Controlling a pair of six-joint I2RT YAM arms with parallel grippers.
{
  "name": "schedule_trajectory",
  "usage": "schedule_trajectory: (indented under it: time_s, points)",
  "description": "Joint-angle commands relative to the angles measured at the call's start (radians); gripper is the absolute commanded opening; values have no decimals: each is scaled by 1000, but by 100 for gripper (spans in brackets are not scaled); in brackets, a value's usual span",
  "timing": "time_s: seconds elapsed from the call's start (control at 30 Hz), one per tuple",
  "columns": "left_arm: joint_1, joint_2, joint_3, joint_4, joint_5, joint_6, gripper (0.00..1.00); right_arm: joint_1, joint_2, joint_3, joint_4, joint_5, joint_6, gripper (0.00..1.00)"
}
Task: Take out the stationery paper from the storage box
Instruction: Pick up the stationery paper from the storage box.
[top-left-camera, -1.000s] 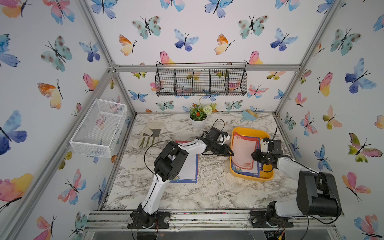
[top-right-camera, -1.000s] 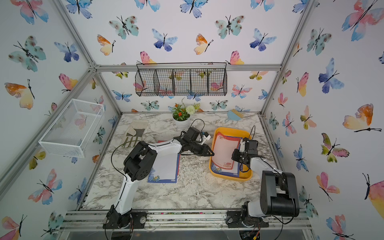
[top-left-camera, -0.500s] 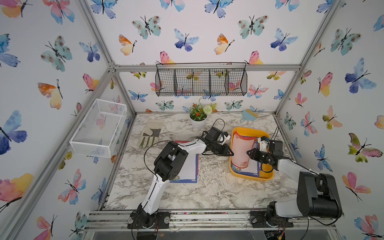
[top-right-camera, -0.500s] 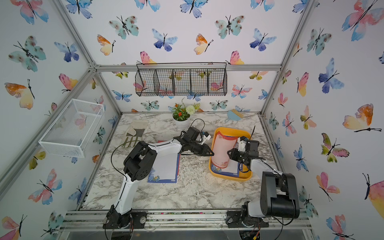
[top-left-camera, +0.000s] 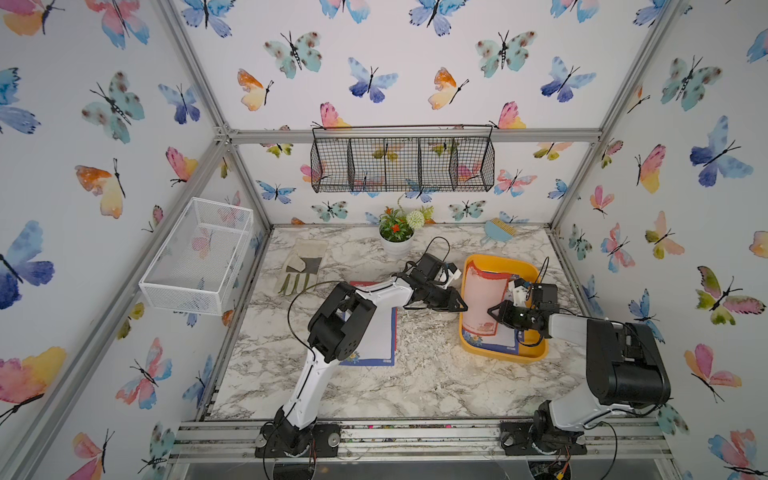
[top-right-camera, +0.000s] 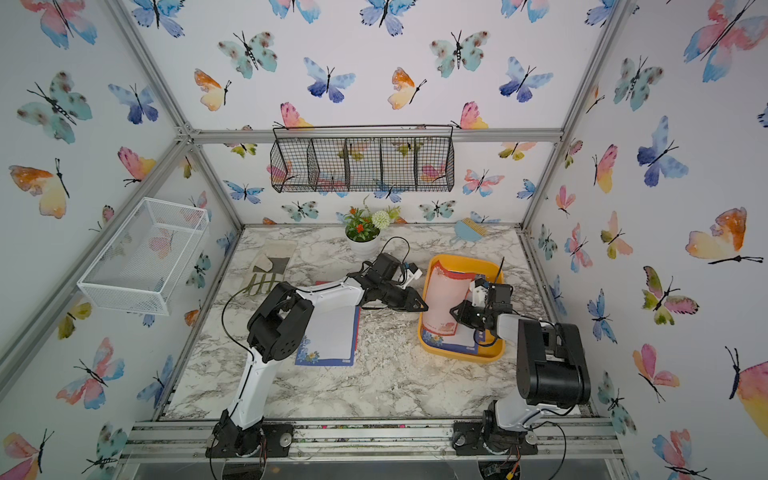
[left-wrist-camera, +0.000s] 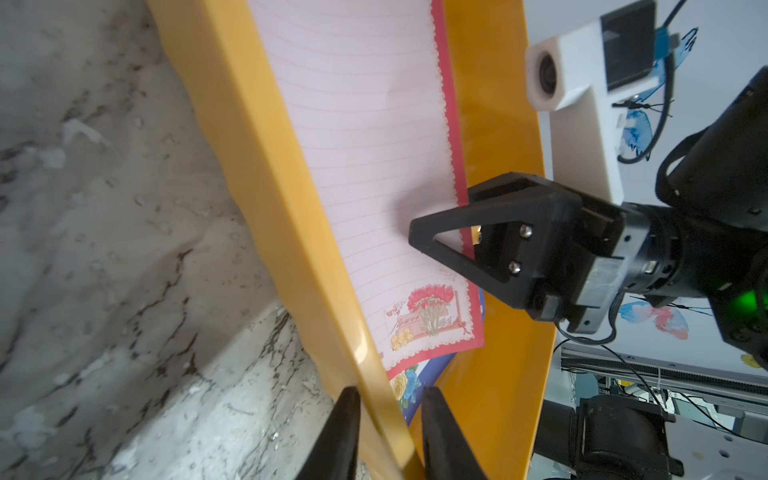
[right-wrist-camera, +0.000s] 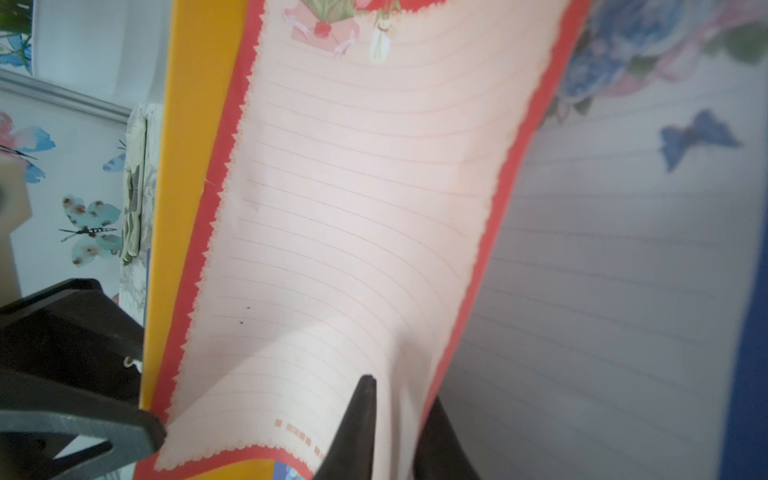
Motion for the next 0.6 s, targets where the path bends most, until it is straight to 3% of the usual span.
schedule_trajectory:
  time_s: [0.0, 0.2, 0.57]
  points:
    - [-2, -14, 15, -17, 3, 13, 31, -9, -28, 1, 24, -20, 8, 10]
    - [2, -28, 4, -2, -12, 21, 42, -9, -73, 14, -25, 15, -28, 2]
    - [22, -60, -33, 50, -9, 2, 51, -8, -200, 40, -109, 69, -100, 2]
